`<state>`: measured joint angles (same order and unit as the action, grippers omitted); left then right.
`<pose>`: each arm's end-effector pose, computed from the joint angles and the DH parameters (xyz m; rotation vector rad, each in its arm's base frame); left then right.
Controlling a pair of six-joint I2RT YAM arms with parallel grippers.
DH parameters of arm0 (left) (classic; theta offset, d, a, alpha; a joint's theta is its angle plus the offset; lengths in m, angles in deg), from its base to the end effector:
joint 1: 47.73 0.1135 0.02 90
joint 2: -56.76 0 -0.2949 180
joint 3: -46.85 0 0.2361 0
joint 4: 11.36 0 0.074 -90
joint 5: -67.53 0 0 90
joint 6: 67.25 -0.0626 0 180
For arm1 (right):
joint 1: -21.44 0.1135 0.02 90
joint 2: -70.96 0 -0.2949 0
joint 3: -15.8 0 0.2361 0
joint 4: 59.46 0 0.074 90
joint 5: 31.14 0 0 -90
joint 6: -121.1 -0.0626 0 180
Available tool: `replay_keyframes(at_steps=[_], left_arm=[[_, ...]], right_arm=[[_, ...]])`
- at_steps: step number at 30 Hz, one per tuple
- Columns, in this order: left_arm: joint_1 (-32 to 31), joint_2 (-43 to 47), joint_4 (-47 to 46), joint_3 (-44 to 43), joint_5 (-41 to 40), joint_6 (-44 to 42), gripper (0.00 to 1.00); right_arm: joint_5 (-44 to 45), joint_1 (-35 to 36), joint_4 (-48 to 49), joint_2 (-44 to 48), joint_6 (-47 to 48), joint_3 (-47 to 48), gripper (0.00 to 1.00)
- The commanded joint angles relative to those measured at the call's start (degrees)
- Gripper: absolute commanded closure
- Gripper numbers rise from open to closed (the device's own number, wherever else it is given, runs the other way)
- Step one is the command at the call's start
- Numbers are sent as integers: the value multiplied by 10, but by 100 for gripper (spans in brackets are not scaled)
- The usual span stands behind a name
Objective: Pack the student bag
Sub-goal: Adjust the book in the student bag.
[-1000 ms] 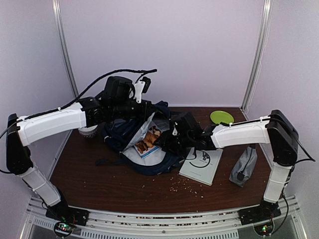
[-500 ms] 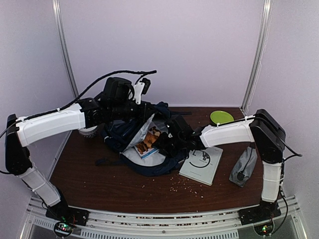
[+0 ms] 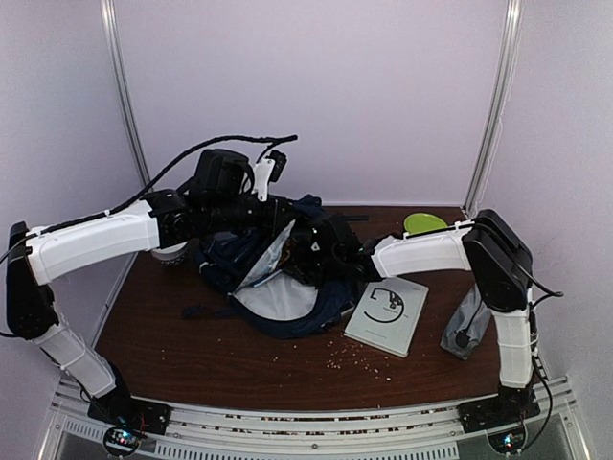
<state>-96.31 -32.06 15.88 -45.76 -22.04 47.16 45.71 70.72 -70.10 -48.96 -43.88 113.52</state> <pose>0.2476 -0.2814 0.3696 0.4399 2.0302 -0.8170 0.3148 0.3875 0.2067 0.4078 2.5020 1.3547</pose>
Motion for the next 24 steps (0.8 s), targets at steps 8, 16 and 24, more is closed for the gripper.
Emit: replay_keyframes(at_steps=[8,16,24], left_arm=[[-4,50,-62,-7,25,10,100],[-4,57,-44,-4,-10,2,100],[3,56,-19,-34,-46,-2,100]], right_arm=[[-3,-22,29,-103,-17,148,88],[-54,-28,34,-111,18,184,57],[-51,-23,27,33,55,59,42]])
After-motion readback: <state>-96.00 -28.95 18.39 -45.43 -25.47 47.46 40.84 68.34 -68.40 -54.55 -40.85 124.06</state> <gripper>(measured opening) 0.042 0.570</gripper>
